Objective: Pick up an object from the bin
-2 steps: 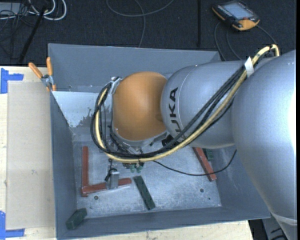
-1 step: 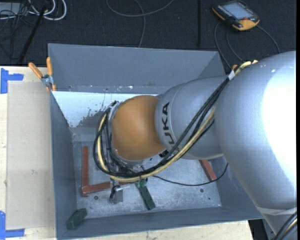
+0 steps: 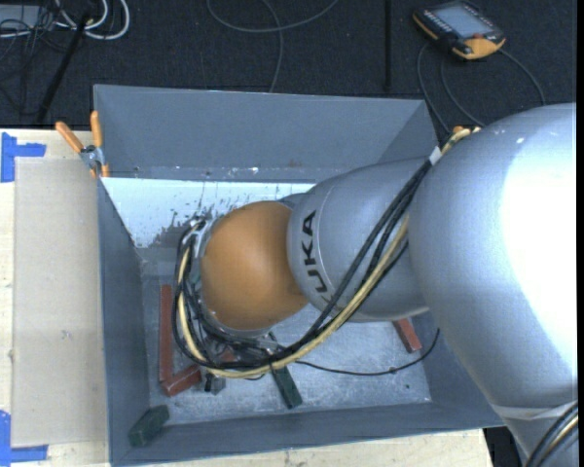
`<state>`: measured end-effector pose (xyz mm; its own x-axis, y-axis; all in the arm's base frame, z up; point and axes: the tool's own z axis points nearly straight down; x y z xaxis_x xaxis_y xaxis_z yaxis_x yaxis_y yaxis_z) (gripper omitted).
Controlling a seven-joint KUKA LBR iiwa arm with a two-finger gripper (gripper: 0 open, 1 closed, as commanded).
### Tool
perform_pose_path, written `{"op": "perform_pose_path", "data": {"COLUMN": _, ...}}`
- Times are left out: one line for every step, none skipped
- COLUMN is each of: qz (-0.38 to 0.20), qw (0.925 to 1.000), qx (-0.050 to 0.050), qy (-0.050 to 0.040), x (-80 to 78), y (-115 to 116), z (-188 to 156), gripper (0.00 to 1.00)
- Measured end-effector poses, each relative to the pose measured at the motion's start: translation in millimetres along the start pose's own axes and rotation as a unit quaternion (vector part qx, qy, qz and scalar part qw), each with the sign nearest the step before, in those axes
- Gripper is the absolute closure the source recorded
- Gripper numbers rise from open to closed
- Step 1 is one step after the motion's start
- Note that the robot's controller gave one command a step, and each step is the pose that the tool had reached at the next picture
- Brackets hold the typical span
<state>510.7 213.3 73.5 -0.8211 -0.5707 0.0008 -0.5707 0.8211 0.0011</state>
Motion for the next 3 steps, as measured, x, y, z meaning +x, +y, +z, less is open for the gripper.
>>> {"op": "perform_pose_path", "data": {"qz": 0.000, "qw": 1.0000, "qx": 0.000, "qy": 0.0002, "x": 0.1, "y": 0, "z": 0, "gripper": 1.00}}
{"op": "perform_pose_path", "data": {"qz": 0.001, "qw": 1.0000, "qx": 0.000, "qy": -0.0005, "x": 26.6, "y": -55, "z": -112, "gripper": 1.00}}
{"op": "perform_pose_path", "data": {"qz": 0.002, "qw": 1.0000, "qx": 0.000, "qy": -0.0004, "x": 26.7, "y": -55, "z": -111, "gripper": 0.00}}
